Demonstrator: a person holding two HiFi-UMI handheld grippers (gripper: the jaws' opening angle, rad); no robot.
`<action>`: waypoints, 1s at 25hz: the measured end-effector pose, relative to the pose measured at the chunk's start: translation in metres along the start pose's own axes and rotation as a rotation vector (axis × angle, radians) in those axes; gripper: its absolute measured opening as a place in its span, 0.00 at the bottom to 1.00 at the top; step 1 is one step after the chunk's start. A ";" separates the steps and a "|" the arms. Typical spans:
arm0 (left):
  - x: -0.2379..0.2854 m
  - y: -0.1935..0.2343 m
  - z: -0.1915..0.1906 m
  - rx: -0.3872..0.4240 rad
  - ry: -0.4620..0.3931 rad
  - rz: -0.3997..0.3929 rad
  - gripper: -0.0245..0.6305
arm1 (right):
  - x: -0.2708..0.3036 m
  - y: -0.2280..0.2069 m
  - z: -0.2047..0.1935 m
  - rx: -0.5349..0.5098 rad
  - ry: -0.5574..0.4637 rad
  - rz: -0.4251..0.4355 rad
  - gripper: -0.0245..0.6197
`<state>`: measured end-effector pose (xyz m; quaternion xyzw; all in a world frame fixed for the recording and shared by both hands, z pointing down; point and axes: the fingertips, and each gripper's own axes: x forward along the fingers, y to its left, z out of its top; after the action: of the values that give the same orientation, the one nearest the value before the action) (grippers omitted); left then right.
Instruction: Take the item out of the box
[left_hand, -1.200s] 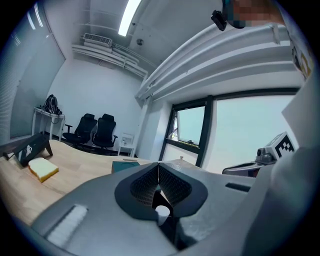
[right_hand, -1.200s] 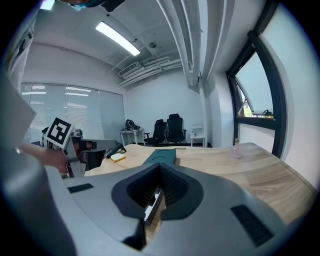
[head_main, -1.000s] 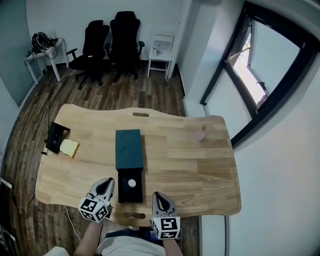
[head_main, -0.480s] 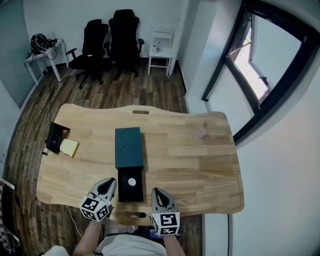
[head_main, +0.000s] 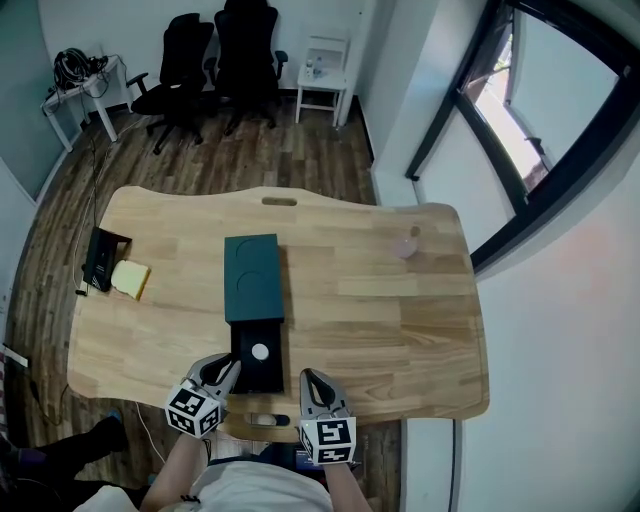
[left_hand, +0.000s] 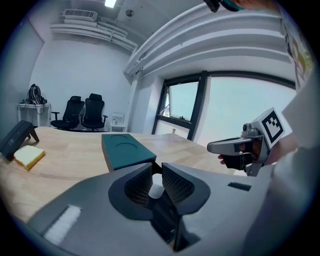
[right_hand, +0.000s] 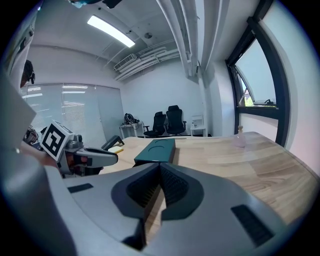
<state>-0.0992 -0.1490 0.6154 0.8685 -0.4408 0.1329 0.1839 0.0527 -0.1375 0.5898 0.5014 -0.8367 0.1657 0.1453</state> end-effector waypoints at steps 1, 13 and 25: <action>0.002 -0.001 -0.005 0.007 0.016 -0.007 0.11 | 0.002 -0.001 -0.002 -0.002 0.008 0.002 0.05; 0.034 -0.009 -0.053 0.178 0.225 -0.060 0.30 | 0.022 -0.011 -0.023 0.010 0.070 0.025 0.05; 0.073 -0.008 -0.071 0.314 0.364 -0.084 0.41 | 0.039 -0.031 -0.033 0.031 0.112 0.027 0.05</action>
<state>-0.0557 -0.1661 0.7062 0.8657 -0.3379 0.3464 0.1283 0.0653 -0.1677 0.6398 0.4822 -0.8312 0.2084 0.1820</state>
